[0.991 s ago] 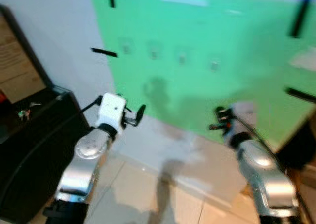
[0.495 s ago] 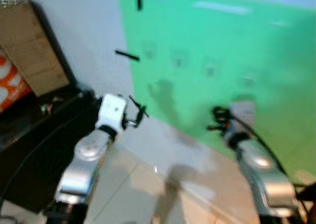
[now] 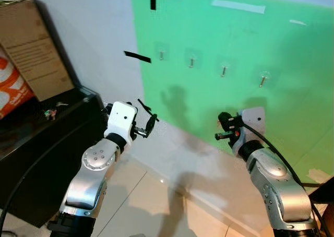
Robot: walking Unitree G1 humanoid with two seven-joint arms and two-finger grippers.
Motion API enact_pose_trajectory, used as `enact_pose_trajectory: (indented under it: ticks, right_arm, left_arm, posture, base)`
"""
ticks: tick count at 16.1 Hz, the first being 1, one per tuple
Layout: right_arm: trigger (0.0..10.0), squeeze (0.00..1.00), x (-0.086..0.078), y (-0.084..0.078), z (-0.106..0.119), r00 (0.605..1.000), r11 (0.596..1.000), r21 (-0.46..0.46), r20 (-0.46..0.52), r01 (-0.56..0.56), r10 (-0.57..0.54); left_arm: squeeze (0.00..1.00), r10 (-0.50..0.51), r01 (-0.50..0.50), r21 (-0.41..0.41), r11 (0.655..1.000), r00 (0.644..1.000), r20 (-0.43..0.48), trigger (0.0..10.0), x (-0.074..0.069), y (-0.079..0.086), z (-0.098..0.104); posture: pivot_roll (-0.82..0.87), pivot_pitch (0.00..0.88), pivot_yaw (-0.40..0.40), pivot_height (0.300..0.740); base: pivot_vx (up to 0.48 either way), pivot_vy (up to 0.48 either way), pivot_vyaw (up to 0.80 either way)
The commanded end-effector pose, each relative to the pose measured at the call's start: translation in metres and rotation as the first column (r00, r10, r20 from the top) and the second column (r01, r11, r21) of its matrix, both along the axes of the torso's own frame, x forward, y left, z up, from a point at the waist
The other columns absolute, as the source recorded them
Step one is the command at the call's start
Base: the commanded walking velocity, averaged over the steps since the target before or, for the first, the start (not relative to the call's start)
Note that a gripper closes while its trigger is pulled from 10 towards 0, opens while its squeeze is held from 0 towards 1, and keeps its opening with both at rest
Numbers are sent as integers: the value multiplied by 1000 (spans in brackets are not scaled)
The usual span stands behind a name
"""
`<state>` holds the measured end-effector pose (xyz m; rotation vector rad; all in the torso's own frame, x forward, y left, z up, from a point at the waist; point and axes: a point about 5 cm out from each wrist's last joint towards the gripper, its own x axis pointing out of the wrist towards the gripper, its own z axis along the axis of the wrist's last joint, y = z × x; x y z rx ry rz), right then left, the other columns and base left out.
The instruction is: Hang keys on a hook
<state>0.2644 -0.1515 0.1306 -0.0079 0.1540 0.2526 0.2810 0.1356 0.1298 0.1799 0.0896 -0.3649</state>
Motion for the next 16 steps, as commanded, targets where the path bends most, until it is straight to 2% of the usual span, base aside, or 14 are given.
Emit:
enact_pose_trajectory:
  ticks: [1, 2, 7, 10, 12, 13, 16]
  right_arm:
    - [2078, 0, 0, -1, 4, 1000, 1000, -13, 14, 0, 1]
    - [10000, 0, 2, -2, 3, 1000, 999, -31, 5, 10, -10]
    - [10000, 0, 5, -2, 8, 1000, 999, -27, 21, -18, 19]
    - [10000, 0, 7, 0, 12, 999, 999, 14, 10, -34, 33]
    - [10000, 0, 11, 3, 24, 997, 995, 77, 40, -64, 62]
    - [10000, 0, 12, 4, 27, 997, 994, 78, 47, -71, 67]
    - [10000, 0, 16, 9, 40, 993, 987, 123, 73, -101, 93]
  left_arm:
    - [0, 3, -3, 14, 1000, 1000, -1, 10000, 0, 1, 0]
    - [0, 0, 1, 16, 1000, 1000, -2, 10000, 0, 2, 0]
    - [0, -87, 88, 59, 994, 996, -31, 10000, -1, 1, -4]
    - [0, -144, 146, 85, 986, 989, -31, 10000, 0, 7, 0]
    - [0, -194, 196, 92, 976, 980, -33, 10000, 0, 13, 7]
    - [0, -207, 209, 93, 973, 978, -34, 10000, 0, 13, 9]
    - [0, -315, 322, 122, 939, 946, -77, 10000, -6, 14, 12]
  posture:
    - [-67, 0, 58, 740]
    - [-67, 0, 58, 740]
    - [-64, 0, 52, 740]
    - [-60, 0, 46, 740]
    - [-53, 0, 46, 740]
    - [-53, 0, 47, 740]
    - [-49, 0, 70, 740]
  base:
    - [0, 0, 0]
    - [0, 0, 0]
    - [0, 0, 0]
    - [0, 0, 0]
    - [0, 0, 0]
    - [0, 0, 0]
    - [0, 0, 0]
